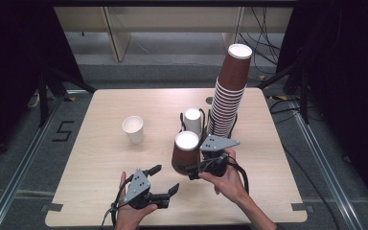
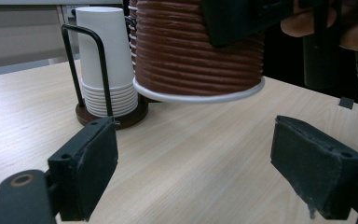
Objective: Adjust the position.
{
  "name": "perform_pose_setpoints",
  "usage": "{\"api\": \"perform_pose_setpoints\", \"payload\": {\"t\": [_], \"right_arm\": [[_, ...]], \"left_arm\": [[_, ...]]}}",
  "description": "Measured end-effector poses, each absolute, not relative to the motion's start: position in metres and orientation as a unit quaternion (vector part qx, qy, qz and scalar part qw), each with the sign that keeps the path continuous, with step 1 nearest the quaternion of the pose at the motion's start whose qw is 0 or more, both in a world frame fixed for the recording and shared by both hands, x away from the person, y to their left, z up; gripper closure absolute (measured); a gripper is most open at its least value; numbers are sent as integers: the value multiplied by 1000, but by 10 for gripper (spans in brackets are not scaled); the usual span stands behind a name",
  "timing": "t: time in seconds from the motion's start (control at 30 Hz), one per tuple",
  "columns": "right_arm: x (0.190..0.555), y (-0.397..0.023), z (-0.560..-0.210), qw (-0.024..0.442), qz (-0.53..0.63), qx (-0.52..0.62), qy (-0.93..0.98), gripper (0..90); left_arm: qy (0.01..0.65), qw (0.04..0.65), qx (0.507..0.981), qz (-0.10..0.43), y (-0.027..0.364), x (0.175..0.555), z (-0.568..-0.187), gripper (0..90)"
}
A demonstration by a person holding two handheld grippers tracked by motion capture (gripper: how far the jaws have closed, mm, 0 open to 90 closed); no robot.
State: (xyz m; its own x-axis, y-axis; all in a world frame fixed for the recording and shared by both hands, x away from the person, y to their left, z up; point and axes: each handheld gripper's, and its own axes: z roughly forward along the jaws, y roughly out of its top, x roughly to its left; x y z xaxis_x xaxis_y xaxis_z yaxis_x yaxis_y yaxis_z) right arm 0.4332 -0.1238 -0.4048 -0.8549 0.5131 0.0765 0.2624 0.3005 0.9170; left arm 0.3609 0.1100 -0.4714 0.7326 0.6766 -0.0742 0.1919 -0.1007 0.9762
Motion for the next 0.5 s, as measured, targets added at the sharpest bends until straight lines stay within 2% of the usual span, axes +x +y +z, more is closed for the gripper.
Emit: {"api": "perform_pose_setpoints", "payload": {"t": [0.4,0.43,0.5], "right_arm": [[430,-115,-411,103,538,243,801,161],[427,-111,-413,88,545,247,797,162],[428,-109,-413,98,544,243,797,162]], "left_arm": [[303,603,708,205,104,369,-473,147],[304,603,708,206,102,369,-474,147],[306,602,707,208,102,370,-474,147]]}}
